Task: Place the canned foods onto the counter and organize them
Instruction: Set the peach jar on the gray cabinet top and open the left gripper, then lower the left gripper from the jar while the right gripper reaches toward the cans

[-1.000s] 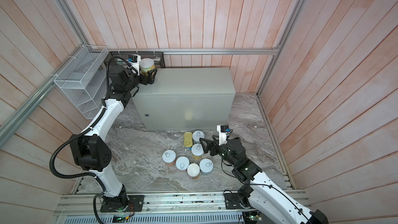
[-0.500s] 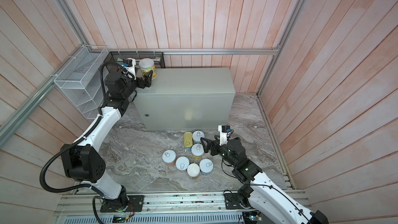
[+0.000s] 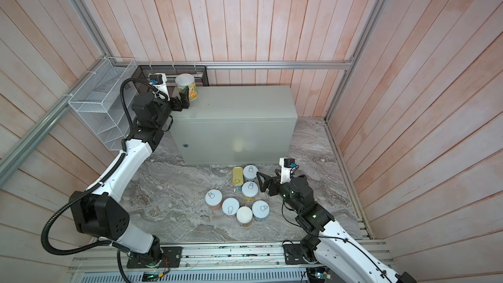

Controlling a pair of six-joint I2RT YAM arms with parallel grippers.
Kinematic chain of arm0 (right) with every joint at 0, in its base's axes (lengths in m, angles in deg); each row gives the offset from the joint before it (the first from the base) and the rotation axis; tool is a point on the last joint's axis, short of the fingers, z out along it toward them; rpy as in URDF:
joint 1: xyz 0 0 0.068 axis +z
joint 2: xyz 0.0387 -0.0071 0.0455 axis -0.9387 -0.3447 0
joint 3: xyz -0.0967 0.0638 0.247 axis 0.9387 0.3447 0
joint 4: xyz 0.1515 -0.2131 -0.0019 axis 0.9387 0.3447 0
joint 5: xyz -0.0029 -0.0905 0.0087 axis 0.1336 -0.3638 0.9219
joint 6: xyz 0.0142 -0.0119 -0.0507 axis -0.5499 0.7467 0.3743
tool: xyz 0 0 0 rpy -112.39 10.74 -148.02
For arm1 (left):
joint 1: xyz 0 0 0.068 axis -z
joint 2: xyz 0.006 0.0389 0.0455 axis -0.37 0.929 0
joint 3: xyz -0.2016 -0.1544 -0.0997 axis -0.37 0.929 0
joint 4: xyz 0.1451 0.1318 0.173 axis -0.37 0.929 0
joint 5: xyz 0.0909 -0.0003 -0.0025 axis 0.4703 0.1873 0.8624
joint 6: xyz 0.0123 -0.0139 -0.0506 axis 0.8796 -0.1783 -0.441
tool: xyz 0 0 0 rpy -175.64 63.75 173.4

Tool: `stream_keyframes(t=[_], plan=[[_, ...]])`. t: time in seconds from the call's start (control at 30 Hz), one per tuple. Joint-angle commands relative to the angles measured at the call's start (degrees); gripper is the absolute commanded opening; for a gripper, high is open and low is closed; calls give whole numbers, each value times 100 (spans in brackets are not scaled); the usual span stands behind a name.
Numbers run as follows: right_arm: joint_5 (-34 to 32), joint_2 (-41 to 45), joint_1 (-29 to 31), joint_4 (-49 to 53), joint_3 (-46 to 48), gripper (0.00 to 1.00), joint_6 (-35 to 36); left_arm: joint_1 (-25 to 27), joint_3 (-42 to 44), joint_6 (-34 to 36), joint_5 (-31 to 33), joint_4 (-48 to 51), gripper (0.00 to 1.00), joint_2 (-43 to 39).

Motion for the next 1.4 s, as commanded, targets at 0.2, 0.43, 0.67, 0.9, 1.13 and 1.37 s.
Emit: stream_keyframes(t=[0.2,0.43,0.67,0.9,1.13,1.37], plan=[[36,234,-59,486,44,98,140,527,693,-94,1139,713,100,-1249],[-153,110,-75,693,79,98,173,674,1168,-274,777,1888,100,-2093],[218,-546,168,632,-177,97,305,717,2107,-816,445,2630,100,-3057],[-476,-1558,1245,750,-810,96,406,717,3054,-1117,152,2935,100,-3640],[-324,-2558,2014,552,-1413,93,374,717,3523,-1191,-25,3074,100,-3694],[9,-3469,2142,124,-1598,93,682,689,3554,-1162,52,3185,100,-3676]])
